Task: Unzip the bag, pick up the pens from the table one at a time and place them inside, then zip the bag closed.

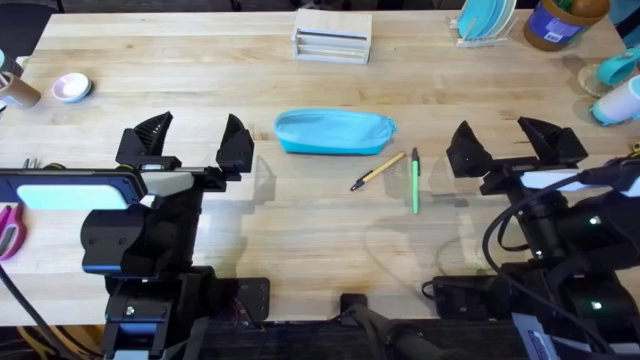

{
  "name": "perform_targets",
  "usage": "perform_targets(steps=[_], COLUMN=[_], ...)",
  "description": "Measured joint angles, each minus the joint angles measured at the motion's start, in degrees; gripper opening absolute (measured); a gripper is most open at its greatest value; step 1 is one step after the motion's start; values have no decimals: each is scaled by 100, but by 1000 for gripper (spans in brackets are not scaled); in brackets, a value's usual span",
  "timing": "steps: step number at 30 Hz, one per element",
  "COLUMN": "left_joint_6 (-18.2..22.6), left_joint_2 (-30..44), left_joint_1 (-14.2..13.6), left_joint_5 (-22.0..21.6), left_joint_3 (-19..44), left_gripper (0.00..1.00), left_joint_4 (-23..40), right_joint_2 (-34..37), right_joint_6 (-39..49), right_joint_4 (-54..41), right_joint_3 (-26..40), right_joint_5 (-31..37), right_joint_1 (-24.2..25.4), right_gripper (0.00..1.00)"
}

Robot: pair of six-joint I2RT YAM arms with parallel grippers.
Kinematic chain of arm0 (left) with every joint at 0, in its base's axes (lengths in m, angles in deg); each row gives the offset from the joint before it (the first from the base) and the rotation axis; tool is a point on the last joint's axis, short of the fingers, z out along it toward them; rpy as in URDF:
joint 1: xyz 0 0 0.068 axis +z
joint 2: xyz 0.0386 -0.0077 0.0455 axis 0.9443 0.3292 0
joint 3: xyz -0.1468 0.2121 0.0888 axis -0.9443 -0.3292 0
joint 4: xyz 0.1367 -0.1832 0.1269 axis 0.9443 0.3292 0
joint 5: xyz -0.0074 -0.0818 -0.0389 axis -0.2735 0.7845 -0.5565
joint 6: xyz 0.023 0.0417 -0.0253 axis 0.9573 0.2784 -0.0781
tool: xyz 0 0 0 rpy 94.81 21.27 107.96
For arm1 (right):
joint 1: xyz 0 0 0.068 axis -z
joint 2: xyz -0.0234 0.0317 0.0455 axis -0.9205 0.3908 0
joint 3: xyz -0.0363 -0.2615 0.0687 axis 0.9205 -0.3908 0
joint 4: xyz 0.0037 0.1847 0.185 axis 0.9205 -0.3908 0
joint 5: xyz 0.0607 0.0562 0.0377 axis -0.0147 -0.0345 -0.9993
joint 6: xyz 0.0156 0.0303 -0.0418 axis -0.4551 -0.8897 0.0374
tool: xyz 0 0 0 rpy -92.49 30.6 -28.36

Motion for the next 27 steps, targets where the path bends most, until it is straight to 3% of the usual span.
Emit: perform_targets(steps=[24,27], left_joint_6=[0,12], left_joint_2=[0,0], left_joint_1=[-2,-2], left_joint_5=[2,2], left_joint_3=[7,79], left_gripper=[993,993], left_joint_4=[-7,212], right_joint_2=[0,0], right_joint_6=[-4,-4], right_joint_4=[-20,-200], right_joint_3=[6,96], right_joint_5=[11,24], right_joint_1=[-11,-11], right_gripper=[996,996])
